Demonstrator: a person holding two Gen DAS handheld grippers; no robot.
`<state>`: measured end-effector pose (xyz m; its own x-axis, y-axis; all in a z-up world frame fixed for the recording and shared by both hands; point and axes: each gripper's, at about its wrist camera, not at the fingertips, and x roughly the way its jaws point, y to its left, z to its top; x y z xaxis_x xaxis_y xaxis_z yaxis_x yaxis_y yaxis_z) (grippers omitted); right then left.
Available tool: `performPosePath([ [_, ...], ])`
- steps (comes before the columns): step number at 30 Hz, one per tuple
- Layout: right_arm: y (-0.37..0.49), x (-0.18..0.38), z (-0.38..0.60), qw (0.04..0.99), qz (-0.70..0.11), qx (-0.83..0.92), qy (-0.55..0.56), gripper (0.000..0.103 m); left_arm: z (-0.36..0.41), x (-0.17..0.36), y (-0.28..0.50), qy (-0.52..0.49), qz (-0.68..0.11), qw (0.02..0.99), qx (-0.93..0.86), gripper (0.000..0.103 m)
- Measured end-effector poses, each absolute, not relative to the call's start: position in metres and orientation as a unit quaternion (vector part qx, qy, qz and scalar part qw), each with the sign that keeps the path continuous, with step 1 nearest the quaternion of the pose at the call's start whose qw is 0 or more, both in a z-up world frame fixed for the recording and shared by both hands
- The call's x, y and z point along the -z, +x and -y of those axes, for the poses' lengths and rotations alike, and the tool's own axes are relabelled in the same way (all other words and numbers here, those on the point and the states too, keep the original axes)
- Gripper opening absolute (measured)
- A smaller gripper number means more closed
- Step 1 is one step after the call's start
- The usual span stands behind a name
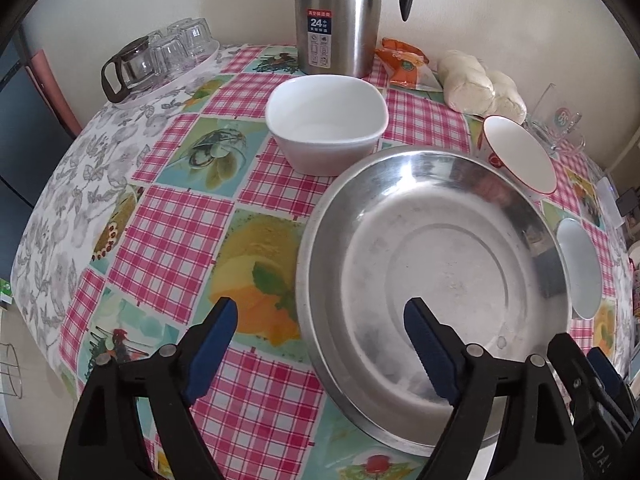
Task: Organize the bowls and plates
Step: 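Open the left gripper and move the right tool toward the rose-rimmed plate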
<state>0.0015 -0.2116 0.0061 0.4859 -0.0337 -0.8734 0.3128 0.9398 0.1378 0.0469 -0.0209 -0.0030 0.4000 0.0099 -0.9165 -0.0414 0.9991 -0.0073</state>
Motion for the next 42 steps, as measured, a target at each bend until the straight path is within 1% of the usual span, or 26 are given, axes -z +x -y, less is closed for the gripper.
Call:
performPosePath([
  [4, 0.002, -0.005, 0.208, 0.850, -0.500, 0.096, 0.135, 0.100, 0.018, 0.003, 0.048, -0.013, -0.545, 0.838, -0.022, 0.088],
  [5, 0.002, -0.004, 0.208, 0.851, -0.500, 0.096, 0.133, 0.100, 0.018, 0.003, 0.048, -0.012, -0.544, 0.839, -0.022, 0.095],
  [6, 0.002, -0.004, 0.208, 0.851, -0.500, 0.096, 0.131, 0.103, 0.018, 0.003, 0.048, -0.012, -0.544, 0.839, -0.022, 0.099],
  [7, 0.002, -0.004, 0.207, 0.851, -0.500, 0.099, 0.127, 0.103, 0.018, 0.002, 0.049, -0.012, -0.542, 0.840, -0.025, 0.101],
  [14, 0.001, -0.008, 0.212, 0.852, -0.494, 0.100, 0.142, 0.103, 0.019, -0.015, 0.047, -0.021, -0.501, 0.865, -0.011, 0.101],
  [20, -0.006, -0.036, 0.211, 0.880, -0.442, 0.118, 0.127, 0.103, 0.027, -0.042, 0.039, -0.034, -0.442, 0.896, 0.031, 0.101],
  [25, -0.017, -0.052, 0.217, 0.892, -0.411, 0.120, 0.144, 0.103, 0.032, -0.060, 0.031, -0.043, -0.412, 0.908, 0.056, 0.101],
  [33, -0.036, -0.064, 0.238, 0.899, -0.380, 0.105, 0.189, 0.103, 0.028, -0.077, 0.017, -0.103, -0.387, 0.908, 0.128, 0.101],
  [38, -0.050, -0.071, 0.250, 0.898, -0.371, 0.127, 0.201, 0.103, 0.041, -0.084, 0.003, -0.086, -0.371, 0.914, 0.143, 0.101],
  [42, -0.058, -0.066, 0.261, 0.885, -0.389, 0.147, 0.211, 0.103, 0.054, -0.081, -0.005, -0.070, -0.385, 0.905, 0.166, 0.101],
])
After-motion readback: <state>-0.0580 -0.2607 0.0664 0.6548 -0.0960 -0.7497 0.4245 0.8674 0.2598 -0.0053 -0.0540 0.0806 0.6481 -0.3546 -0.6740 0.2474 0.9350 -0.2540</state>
